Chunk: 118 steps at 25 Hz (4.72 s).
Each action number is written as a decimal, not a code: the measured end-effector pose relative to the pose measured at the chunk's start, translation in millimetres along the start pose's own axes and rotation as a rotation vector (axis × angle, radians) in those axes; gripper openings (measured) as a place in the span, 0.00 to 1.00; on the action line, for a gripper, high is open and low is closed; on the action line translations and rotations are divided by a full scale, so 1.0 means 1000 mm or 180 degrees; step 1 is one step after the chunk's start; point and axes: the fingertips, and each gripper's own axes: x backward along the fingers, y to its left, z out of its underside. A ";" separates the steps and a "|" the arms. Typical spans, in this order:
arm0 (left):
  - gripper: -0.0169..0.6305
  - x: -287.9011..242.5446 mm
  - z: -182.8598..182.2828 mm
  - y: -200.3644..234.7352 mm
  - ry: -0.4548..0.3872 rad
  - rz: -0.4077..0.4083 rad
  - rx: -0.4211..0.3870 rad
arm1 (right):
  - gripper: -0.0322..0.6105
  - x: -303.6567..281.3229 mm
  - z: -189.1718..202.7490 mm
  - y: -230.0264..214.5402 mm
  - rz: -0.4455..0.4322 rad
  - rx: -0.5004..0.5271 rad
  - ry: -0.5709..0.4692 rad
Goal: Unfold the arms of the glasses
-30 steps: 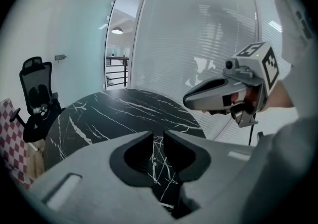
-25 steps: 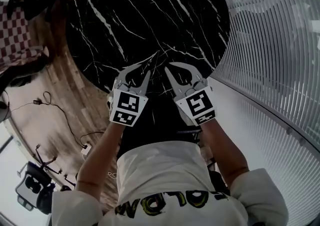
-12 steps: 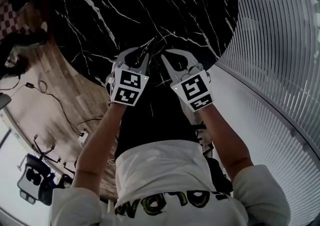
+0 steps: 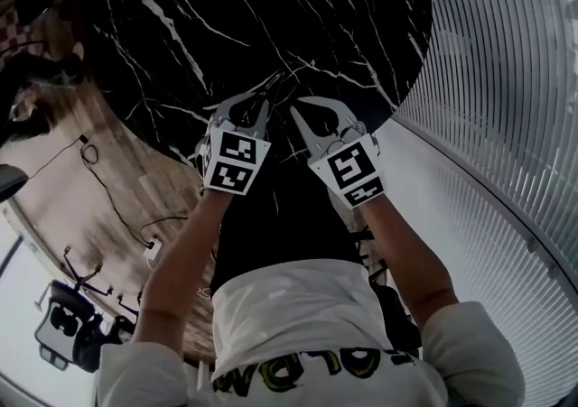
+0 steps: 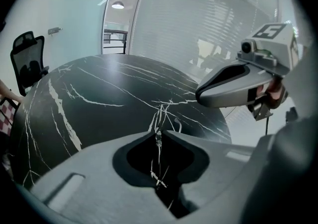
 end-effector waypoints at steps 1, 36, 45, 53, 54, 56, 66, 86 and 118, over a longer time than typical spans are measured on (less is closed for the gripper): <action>0.09 0.000 -0.001 0.000 -0.0013 -0.0002 0.0017 | 0.05 0.001 0.000 0.000 -0.0003 -0.0002 0.0000; 0.08 0.275 -0.256 -0.018 -0.2084 -0.0561 0.0511 | 0.12 0.176 -0.240 0.055 0.0108 0.0299 -0.1347; 0.08 0.310 -0.270 -0.023 -0.2493 -0.0485 0.0827 | 0.18 0.173 -0.246 0.065 0.0324 0.0366 -0.1434; 0.08 0.319 -0.265 -0.025 -0.2504 -0.0402 0.0834 | 0.09 0.176 -0.247 0.066 0.0597 0.0544 -0.1449; 0.08 0.320 -0.263 -0.024 -0.2498 -0.0402 0.0836 | 0.08 0.177 -0.246 0.066 0.0618 0.0563 -0.1447; 0.08 0.321 -0.261 -0.022 -0.2482 -0.0402 0.0840 | 0.08 0.180 -0.245 0.066 0.0669 0.0600 -0.1444; 0.08 0.318 -0.244 -0.013 -0.2337 -0.0357 0.0806 | 0.07 0.193 -0.240 0.048 0.1021 0.1086 -0.1240; 0.08 0.307 -0.219 -0.009 -0.2063 -0.0293 0.0792 | 0.08 0.208 -0.258 0.015 0.1237 0.1969 -0.0878; 0.08 0.271 -0.227 -0.033 -0.1740 -0.0356 0.0479 | 0.22 0.165 -0.245 0.061 0.1222 0.4248 -0.0168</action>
